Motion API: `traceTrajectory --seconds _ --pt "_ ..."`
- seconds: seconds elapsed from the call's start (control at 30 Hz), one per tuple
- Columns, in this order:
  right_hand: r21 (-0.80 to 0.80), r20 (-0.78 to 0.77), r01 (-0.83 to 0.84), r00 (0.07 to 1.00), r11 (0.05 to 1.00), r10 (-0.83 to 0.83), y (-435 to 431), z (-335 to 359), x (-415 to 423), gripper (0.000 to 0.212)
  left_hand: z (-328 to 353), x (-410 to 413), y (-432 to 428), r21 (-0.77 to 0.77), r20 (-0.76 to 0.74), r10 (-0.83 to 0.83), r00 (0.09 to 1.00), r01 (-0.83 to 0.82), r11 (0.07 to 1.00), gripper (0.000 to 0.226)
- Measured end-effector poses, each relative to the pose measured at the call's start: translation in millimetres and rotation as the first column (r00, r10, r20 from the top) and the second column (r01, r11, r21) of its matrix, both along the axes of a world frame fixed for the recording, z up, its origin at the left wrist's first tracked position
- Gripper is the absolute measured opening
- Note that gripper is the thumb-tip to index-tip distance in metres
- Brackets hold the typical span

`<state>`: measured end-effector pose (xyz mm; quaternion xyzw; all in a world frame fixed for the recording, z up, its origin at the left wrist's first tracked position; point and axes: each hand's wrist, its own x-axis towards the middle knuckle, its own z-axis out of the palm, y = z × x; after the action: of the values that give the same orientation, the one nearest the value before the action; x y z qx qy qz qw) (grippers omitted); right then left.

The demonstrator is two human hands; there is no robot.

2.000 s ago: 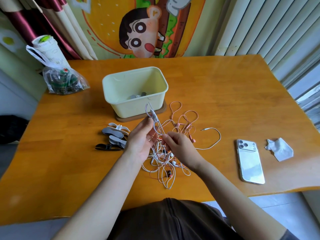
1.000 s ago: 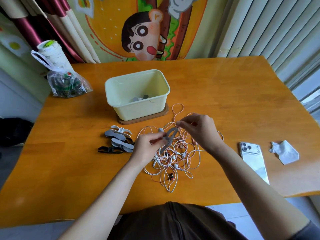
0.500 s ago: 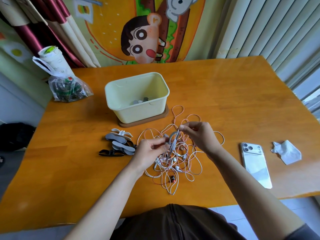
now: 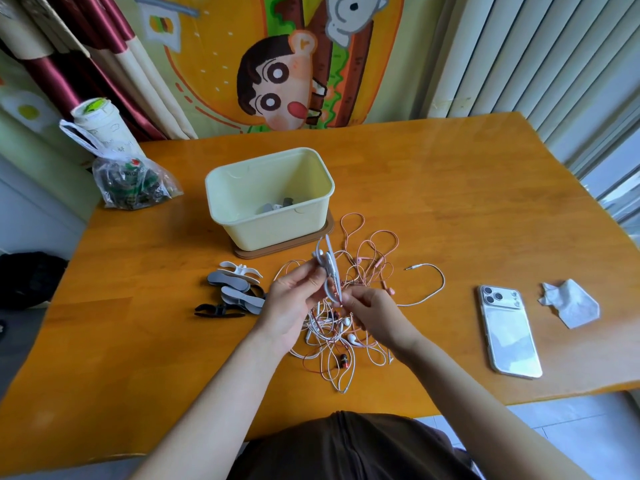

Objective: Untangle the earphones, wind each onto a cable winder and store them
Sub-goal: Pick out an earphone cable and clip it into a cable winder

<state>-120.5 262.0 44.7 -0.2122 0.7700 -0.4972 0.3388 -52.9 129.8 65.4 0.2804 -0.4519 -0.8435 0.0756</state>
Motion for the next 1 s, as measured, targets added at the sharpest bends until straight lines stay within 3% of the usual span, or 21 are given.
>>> traceTrajectory --seconds 0.33,0.4,0.47,0.57,0.67,0.77,1.0 --pt "-0.013 -0.169 -0.018 0.986 1.0 0.015 -8.2 11.2 7.6 0.027 1.1 -9.7 -1.2 0.054 0.05 0.201 0.978 -0.203 0.978 0.019" --pt "-0.01 -0.202 -0.04 0.979 0.999 0.038 -8.3 14.6 9.9 0.026 -0.9 -8.5 -2.3 -0.04 0.061 0.2 0.978 -0.198 0.979 0.022" --pt "-0.007 -0.24 -0.069 0.969 0.998 0.065 -9.4 18.5 11.1 0.023 -6.1 -6.6 -4.3 -0.275 0.107 0.174 0.979 -0.139 0.951 0.025" --pt "0.036 -0.302 -0.093 0.948 0.995 0.099 -8.9 27.7 7.0 0.027 -14.0 -3.3 -9.1 -0.598 0.136 0.139 0.981 -0.03 0.801 0.028" --pt "0.057 -0.332 -0.091 0.938 0.994 0.104 -5.1 41.6 -3.9 0.025 -18.5 -0.9 -14.5 -0.75 0.159 0.121 0.98 0.04 0.661 0.03" --pt "0.043 -0.391 -0.052 0.918 0.998 0.065 -0.6 54.2 -21.5 0.021 -20.1 3.7 -14.9 -0.817 0.198 0.029 0.98 0.148 0.558 0.031" --pt "0.071 -0.378 0.047 0.926 0.996 -0.017 5.6 51.0 -50.5 0.019 -15.1 7.9 -4.6 -0.743 0.143 -0.15 0.978 0.206 0.637 0.036"
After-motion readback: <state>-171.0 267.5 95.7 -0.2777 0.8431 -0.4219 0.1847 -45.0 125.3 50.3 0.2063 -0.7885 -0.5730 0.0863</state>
